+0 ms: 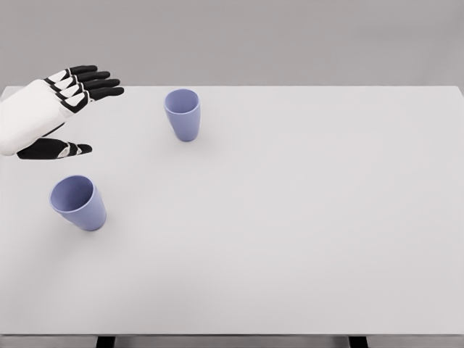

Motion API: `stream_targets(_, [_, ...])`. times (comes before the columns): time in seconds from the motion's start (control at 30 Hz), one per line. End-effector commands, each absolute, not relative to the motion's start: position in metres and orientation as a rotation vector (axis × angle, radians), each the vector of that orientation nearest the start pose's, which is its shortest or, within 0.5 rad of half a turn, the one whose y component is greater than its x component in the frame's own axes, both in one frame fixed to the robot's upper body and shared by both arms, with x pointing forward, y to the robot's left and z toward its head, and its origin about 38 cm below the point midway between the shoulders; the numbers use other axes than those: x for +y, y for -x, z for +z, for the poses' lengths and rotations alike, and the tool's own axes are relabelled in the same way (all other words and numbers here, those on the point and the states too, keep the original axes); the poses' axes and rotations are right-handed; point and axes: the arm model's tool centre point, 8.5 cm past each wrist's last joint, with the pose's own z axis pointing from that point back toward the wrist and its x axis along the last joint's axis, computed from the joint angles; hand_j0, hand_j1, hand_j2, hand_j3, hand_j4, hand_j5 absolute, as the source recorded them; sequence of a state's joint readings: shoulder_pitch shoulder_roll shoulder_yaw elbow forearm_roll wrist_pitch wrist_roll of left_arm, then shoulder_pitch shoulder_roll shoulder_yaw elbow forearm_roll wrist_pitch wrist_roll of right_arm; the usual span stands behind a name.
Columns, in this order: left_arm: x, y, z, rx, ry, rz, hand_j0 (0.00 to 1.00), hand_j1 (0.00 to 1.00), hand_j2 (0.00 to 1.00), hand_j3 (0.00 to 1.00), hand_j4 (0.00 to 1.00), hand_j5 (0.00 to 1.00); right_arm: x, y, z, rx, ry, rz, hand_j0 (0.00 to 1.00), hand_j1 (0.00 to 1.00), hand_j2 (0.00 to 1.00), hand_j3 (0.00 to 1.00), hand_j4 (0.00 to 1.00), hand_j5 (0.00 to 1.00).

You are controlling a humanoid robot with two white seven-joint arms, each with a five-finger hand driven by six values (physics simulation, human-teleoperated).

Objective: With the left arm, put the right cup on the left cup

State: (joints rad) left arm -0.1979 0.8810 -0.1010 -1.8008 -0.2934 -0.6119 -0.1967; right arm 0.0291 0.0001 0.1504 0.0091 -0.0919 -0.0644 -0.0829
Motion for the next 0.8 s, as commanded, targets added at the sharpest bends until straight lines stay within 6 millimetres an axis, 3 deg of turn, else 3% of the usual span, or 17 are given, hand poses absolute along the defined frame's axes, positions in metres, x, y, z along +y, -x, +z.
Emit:
stream_targets(0.0, [0.331,-0.354,0.289,2.702,0.806,2.254,1.0,1.0,1.0,1.0,1.0,1.0,-0.279,0.015,-0.261,-0.026,0.168,0.058,1.0,1.0,1.0,1.0,1.0,1.0])
stream_targets(0.47, [0.331,-0.357,0.287,2.719,0.759,2.286,1.0,1.0,1.0,1.0,1.0,1.0,-0.279,0.015,-0.261,-0.026,0.168,0.058,1.0,1.0,1.0,1.0,1.0,1.0])
stream_targets(0.63, [0.323,-0.354,0.282,2.556,0.422,2.621,1.0,1.0,1.0,1.0,1.0,1.0,-0.279,0.015,-0.261,-0.026,0.168,0.058,1.0,1.0,1.0,1.0,1.0,1.0])
stream_targets(0.7, [0.305,-0.359,0.288,2.555,0.248,2.604,1.0,1.0,1.0,1.0,1.0,1.0,-0.279,0.015,-0.261,-0.026,0.168,0.058,1.0,1.0,1.0,1.0,1.0,1.0])
stream_targets(0.77, [0.288,-0.363,0.307,2.607,0.096,2.499,1.0,1.0,1.0,1.0,1.0,1.0,-0.279,0.015,-0.261,-0.026,0.168,0.058,1.0,1.0,1.0,1.0,1.0,1.0])
